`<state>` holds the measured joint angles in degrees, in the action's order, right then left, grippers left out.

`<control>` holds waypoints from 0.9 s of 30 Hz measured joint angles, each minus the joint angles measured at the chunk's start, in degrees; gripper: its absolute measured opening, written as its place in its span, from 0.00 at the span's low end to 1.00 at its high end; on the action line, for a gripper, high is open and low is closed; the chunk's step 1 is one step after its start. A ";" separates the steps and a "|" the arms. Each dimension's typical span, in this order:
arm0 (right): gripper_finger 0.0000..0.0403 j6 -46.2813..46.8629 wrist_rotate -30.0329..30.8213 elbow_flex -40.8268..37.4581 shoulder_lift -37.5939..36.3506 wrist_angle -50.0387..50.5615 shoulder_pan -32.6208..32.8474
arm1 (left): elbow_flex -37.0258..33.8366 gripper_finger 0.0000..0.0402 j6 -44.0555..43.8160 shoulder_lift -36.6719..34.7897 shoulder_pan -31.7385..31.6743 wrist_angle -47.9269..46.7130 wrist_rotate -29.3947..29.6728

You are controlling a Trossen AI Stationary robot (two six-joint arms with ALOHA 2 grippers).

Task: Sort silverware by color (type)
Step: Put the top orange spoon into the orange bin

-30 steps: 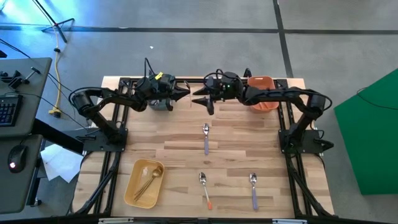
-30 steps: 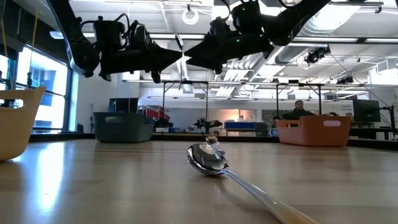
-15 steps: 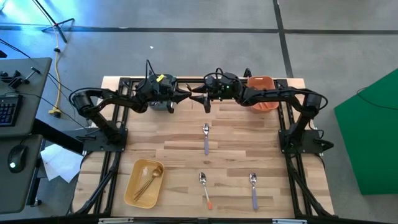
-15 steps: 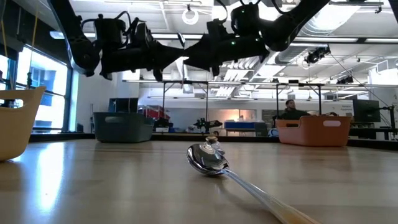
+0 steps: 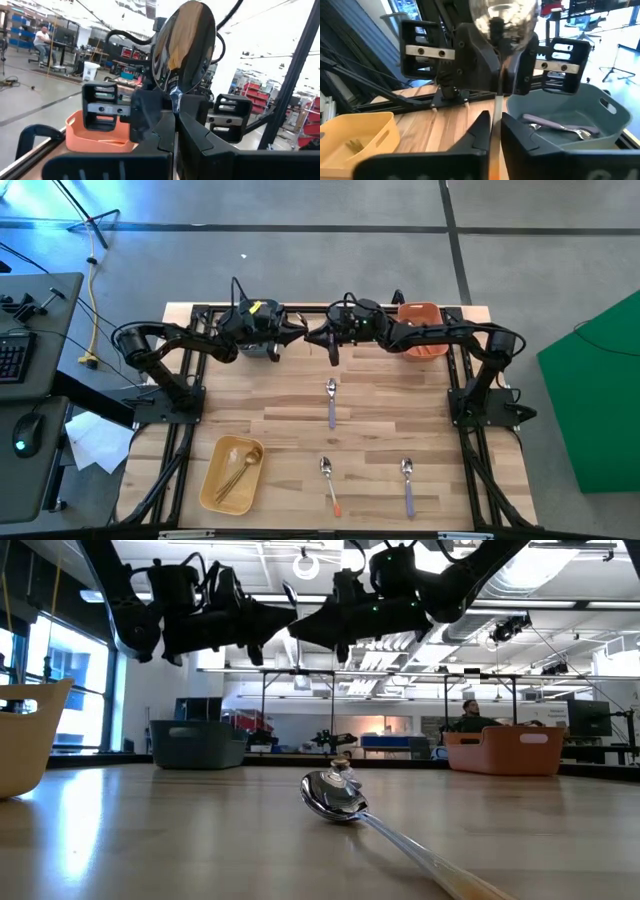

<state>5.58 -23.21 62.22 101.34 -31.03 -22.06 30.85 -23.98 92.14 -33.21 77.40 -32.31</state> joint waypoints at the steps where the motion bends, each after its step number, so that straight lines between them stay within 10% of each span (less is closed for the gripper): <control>1: 0.03 -0.15 0.31 0.00 -0.02 0.11 0.00 | 0.00 0.00 -0.47 0.00 -0.04 -0.16 -0.12; 11: 0.02 -3.08 5.71 -0.04 -8.11 14.90 0.00 | 0.02 0.21 -0.89 0.00 -0.24 -1.29 -0.01; 27: 0.01 11.56 27.99 -0.16 -28.57 76.26 -15.32 | 0.02 0.30 7.82 0.00 -0.24 -9.97 0.06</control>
<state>17.15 4.78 62.06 72.77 45.23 -37.38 30.87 -16.16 92.14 -33.45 67.43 -32.25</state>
